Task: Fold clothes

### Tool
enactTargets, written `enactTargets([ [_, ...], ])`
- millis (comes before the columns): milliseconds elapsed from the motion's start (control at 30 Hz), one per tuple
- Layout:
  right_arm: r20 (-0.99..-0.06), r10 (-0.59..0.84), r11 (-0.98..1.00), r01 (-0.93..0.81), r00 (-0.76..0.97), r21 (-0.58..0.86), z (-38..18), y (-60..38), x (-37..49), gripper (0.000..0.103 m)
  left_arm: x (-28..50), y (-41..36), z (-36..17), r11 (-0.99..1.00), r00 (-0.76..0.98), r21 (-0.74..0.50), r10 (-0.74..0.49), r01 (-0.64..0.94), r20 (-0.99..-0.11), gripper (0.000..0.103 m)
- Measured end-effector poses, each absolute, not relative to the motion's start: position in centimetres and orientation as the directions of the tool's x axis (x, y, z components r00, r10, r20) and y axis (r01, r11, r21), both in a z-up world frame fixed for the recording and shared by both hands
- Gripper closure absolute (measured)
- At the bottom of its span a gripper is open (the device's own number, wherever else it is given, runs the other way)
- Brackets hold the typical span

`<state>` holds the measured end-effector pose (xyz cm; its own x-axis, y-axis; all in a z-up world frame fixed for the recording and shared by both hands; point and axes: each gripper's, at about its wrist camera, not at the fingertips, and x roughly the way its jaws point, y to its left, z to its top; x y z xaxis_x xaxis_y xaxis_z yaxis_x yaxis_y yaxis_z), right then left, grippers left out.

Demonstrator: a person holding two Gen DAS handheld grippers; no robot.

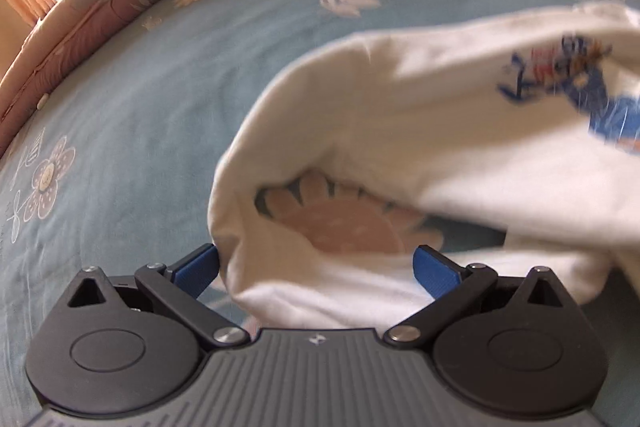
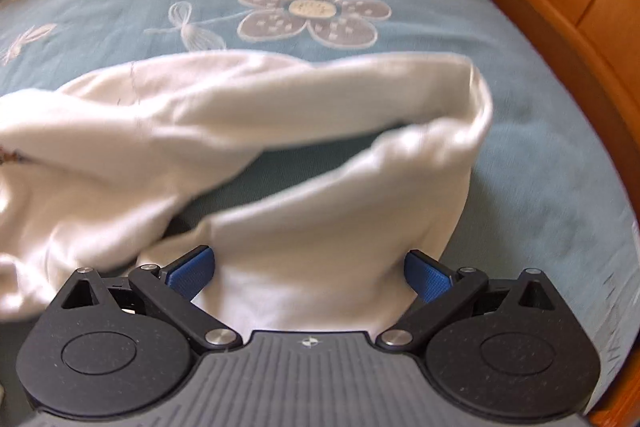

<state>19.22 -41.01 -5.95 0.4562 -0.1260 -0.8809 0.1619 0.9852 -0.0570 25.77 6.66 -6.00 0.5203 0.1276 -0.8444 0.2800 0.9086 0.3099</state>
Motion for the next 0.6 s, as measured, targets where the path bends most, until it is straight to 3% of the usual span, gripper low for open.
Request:
enactTargets([
  [133, -0.872, -0.115, 0.987, 0.156, 0.476, -0.045, -6.1, -41.1, 17.9, 0.0, 24.7, 8.9, -5.6, 0.916, 0.494, 0.321, 0.169, 0.241, -0.853, 0.0],
  [367, -0.864, -0.123, 0.986, 0.16, 0.488, -0.05, -6.6, -41.1, 18.0, 0.0, 24.6, 13.5, -4.0, 0.842, 0.479, 0.532, 0.433, 0.086, -0.763, 0.001],
  [600, -0.841, -0.138, 0.982, 0.181, 0.524, -0.048, -6.8, -41.0, 17.7, 0.0, 21.6, 10.3, -2.5, 0.958, 0.532, 0.252, 0.143, 0.137, -0.834, 0.001],
])
